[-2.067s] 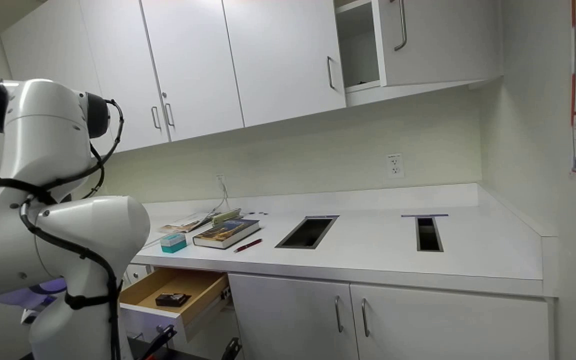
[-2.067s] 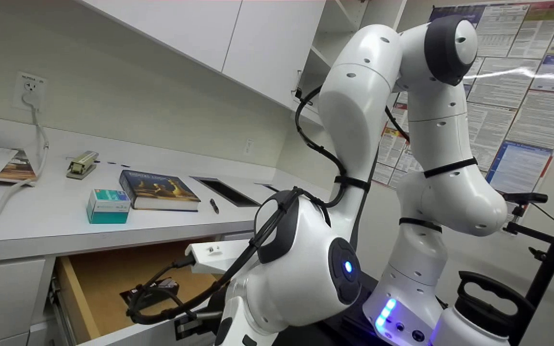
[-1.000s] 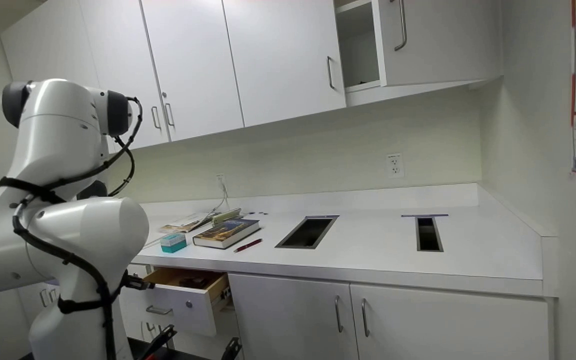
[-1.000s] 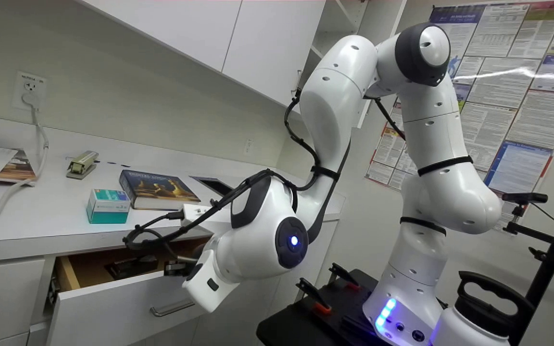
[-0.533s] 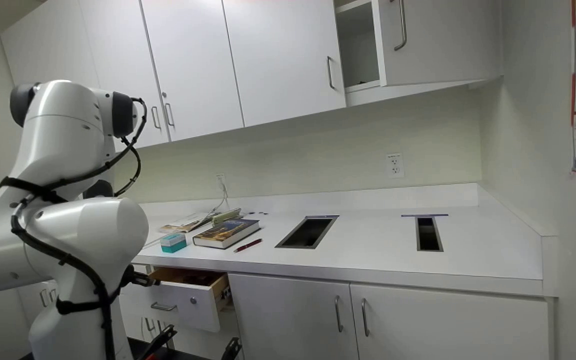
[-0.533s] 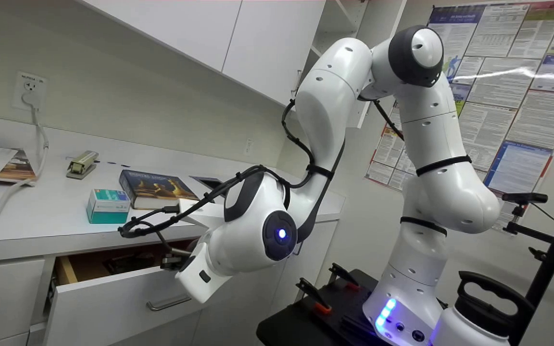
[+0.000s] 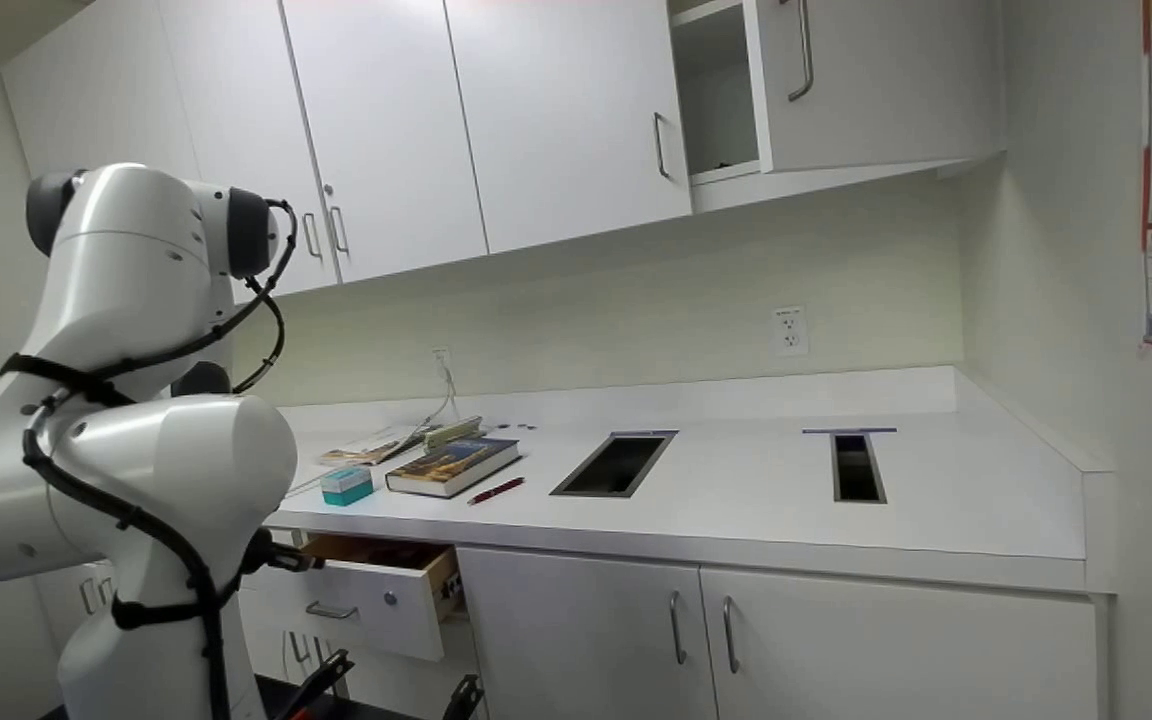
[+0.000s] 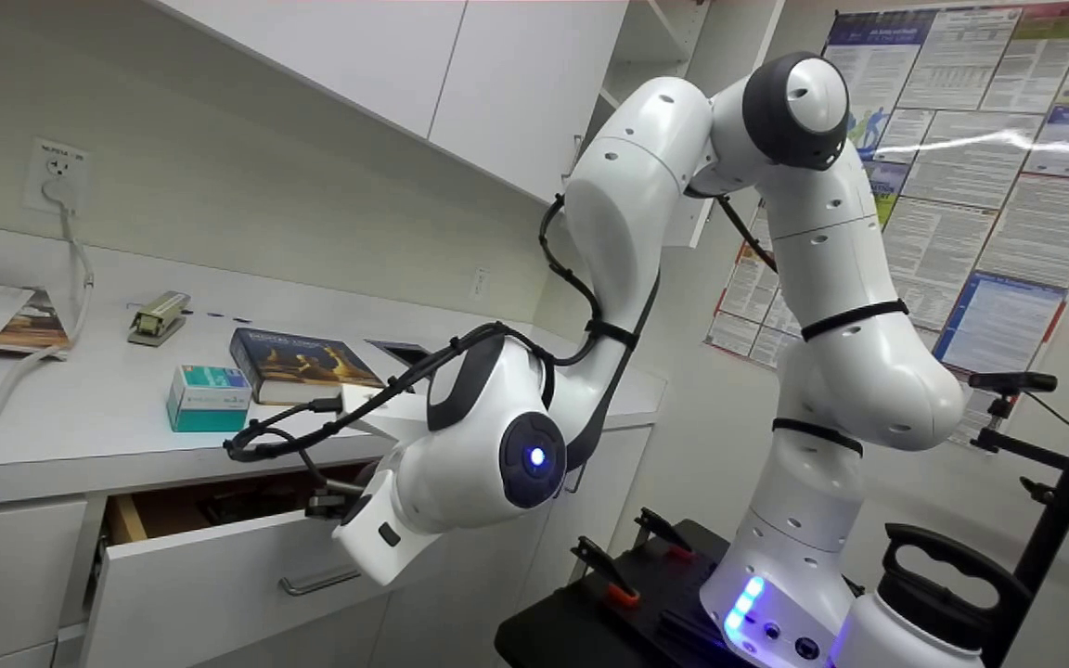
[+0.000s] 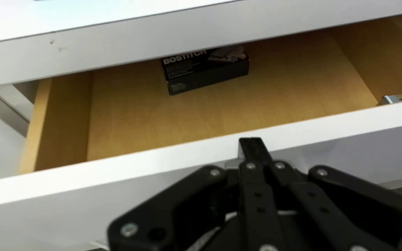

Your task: Close the open drawer

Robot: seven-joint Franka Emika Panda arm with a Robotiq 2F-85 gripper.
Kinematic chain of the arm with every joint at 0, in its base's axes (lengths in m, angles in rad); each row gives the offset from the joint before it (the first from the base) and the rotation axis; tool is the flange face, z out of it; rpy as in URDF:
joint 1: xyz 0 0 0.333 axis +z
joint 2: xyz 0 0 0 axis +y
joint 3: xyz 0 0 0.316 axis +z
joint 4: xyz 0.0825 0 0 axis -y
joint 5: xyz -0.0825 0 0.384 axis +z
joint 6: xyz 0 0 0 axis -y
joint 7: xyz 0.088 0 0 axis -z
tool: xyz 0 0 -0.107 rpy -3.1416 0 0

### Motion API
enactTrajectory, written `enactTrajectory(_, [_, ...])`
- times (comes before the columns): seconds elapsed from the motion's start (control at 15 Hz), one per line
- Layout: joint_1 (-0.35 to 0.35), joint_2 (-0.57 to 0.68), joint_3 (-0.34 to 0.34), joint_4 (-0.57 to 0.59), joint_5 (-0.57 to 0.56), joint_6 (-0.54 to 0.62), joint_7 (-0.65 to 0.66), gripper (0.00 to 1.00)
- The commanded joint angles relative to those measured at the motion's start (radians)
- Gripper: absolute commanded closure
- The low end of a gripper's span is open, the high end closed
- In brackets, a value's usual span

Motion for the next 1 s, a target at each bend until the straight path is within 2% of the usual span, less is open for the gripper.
enactTrajectory(0.0, [-0.019,0.085,-0.011,0.072,-0.055,-0.053,0.021,1.0])
enactTrajectory(0.33, [-0.033,0.14,-0.017,0.129,-0.091,-0.08,0.009,1.0])
enactTrajectory(0.53, [-0.044,0.132,0.001,0.126,-0.067,-0.066,-0.022,1.0])
enactTrajectory(0.73, [-0.031,0.04,0.019,0.066,-0.051,-0.096,-0.065,1.0])
enactTrajectory(0.93, [-0.044,-0.097,0.053,0.001,-0.022,-0.073,-0.116,1.0])
